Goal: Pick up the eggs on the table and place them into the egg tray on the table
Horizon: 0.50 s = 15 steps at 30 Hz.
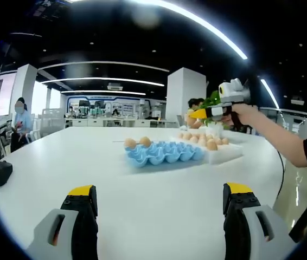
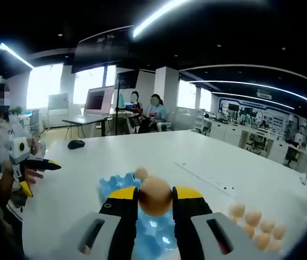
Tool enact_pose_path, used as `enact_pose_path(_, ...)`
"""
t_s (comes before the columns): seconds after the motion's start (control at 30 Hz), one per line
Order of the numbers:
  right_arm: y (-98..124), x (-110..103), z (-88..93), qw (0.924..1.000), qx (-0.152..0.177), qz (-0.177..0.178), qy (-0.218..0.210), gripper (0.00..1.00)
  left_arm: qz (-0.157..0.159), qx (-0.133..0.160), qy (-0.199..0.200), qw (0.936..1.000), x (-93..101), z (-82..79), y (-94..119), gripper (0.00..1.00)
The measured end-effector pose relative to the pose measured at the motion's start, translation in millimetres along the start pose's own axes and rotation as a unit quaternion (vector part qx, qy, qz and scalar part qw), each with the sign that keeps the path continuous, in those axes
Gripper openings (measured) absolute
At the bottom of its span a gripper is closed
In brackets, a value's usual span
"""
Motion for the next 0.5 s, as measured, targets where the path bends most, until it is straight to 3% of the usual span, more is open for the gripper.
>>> enact_pose_path(0.23,-15,3,-2.6,1.0,-0.002,0.001,-0.008,0.27,0.004,0.005,-0.003,1.0,0.6,-1.7,-1,0.98)
enact_pose_path(0.5,-53,5,5.6,0.9992,-0.022,-0.012,-0.033,0.27,0.009,0.006,-0.005,0.9999,3.5,-1.3,-2,0.98)
Point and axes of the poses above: the point that each gripper's makers call its tool centre point, and the gripper's own axes: y roughly backward along the fingers, x roughly to its right, z roughly out of its underside, the point moved 3 cm from there along y, roughly backward along the fingers, and after that the axes turned 11 degrees about -y, right-handed, at the moved point
